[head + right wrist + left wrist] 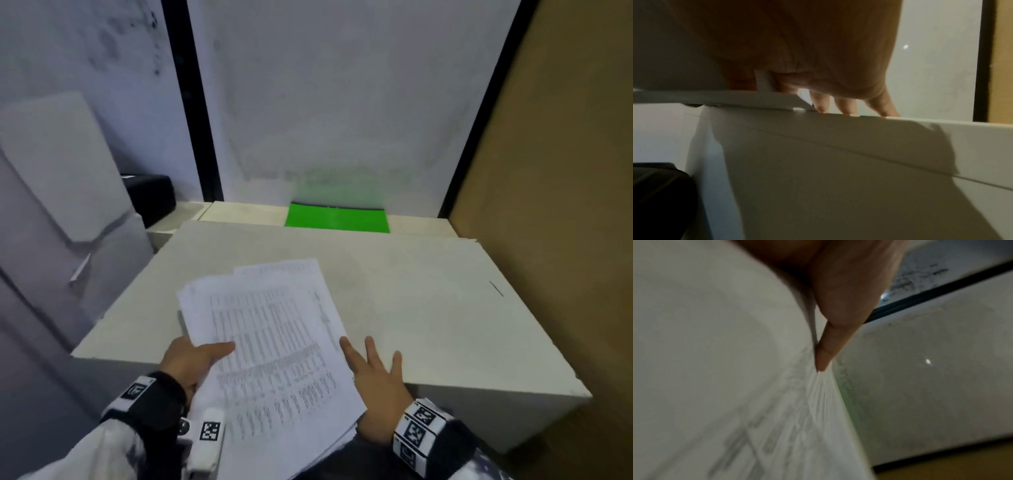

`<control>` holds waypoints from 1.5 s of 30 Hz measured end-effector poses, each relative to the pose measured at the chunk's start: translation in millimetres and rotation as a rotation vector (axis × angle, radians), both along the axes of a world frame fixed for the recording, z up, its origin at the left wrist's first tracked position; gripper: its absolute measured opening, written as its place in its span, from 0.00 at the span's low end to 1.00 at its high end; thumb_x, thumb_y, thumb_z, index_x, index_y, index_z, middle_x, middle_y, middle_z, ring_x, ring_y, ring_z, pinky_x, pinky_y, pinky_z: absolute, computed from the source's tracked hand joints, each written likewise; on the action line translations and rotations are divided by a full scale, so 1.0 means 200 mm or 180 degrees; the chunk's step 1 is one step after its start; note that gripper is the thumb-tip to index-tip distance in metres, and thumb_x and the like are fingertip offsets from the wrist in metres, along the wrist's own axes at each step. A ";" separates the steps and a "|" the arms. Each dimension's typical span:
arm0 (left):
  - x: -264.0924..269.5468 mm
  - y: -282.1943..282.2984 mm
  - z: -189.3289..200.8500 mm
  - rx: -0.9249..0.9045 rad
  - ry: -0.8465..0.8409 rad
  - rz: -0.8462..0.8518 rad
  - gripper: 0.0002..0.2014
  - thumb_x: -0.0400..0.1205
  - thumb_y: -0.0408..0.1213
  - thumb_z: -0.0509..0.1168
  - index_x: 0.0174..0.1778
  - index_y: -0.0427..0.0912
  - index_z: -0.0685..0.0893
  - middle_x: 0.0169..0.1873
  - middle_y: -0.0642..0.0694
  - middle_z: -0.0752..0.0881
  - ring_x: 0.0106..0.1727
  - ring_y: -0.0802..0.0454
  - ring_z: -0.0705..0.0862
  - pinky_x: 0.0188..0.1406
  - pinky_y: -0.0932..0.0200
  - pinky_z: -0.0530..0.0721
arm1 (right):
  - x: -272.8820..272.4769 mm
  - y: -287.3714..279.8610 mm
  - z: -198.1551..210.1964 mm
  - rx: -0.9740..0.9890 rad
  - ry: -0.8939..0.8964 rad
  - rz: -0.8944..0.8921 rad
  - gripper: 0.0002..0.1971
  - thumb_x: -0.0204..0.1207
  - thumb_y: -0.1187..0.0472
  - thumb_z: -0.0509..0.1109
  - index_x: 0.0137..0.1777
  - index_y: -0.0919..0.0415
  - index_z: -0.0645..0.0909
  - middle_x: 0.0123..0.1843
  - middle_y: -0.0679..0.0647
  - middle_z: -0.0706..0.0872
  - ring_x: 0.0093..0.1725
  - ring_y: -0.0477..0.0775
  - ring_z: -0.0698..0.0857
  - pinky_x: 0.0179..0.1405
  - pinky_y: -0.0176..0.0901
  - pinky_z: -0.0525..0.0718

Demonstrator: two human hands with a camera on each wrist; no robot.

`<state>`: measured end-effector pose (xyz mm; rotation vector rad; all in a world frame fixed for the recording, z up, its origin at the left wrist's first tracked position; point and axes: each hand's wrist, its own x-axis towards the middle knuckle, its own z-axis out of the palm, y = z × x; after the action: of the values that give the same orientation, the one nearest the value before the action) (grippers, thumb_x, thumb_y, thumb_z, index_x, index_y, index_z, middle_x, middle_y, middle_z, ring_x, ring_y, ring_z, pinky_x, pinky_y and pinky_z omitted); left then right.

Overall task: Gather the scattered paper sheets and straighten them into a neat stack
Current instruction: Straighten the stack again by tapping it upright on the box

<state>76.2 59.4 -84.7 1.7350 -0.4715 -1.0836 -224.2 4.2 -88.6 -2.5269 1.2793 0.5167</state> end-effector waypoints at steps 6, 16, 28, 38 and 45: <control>-0.06 0.26 -0.09 -0.0361 0.0305 0.0560 0.17 0.79 0.32 0.74 0.64 0.36 0.86 0.50 0.42 0.91 0.49 0.41 0.89 0.51 0.42 0.88 | 0.08 0.02 0.04 0.0160 -0.0373 0.0429 0.40 0.85 0.43 0.61 0.87 0.32 0.38 0.91 0.40 0.37 0.90 0.63 0.33 0.77 0.87 0.32; -0.04 0.31 0.19 -0.1202 0.0305 -0.0421 0.22 0.75 0.34 0.78 0.66 0.41 0.85 0.58 0.41 0.91 0.59 0.40 0.90 0.64 0.37 0.85 | 0.04 -0.07 0.12 0.1405 -0.2688 -0.1004 0.20 0.88 0.56 0.64 0.77 0.60 0.79 0.76 0.54 0.83 0.77 0.53 0.80 0.71 0.45 0.79; -0.13 -0.12 1.11 -0.2443 -0.1128 -0.2439 0.20 0.74 0.27 0.73 0.61 0.46 0.88 0.59 0.43 0.91 0.60 0.44 0.90 0.57 0.52 0.89 | 0.06 -0.29 0.51 0.2071 -0.5981 -0.1145 0.32 0.60 0.71 0.83 0.68 0.64 0.82 0.63 0.63 0.91 0.65 0.69 0.88 0.63 0.67 0.88; -0.22 -0.49 0.76 -0.2524 -0.0974 -0.1386 0.16 0.76 0.34 0.74 0.59 0.50 0.84 0.51 0.61 0.92 0.58 0.56 0.90 0.62 0.51 0.87 | -0.12 -0.47 0.67 0.0340 -0.5548 -0.1069 0.13 0.79 0.65 0.73 0.63 0.61 0.88 0.59 0.58 0.94 0.61 0.60 0.92 0.61 0.54 0.91; -0.27 -0.61 0.60 -0.2557 -0.1019 -0.1104 0.16 0.80 0.33 0.72 0.64 0.47 0.84 0.55 0.59 0.90 0.57 0.67 0.87 0.59 0.65 0.86 | -0.13 -0.49 0.61 0.0228 -0.5499 -0.1173 0.16 0.81 0.61 0.71 0.66 0.65 0.85 0.56 0.52 0.95 0.58 0.54 0.93 0.51 0.43 0.92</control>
<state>21.8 -63.1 34.7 1.1141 -1.2525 -0.6840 -249.5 -93.9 33.5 -1.4964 0.7717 -1.3513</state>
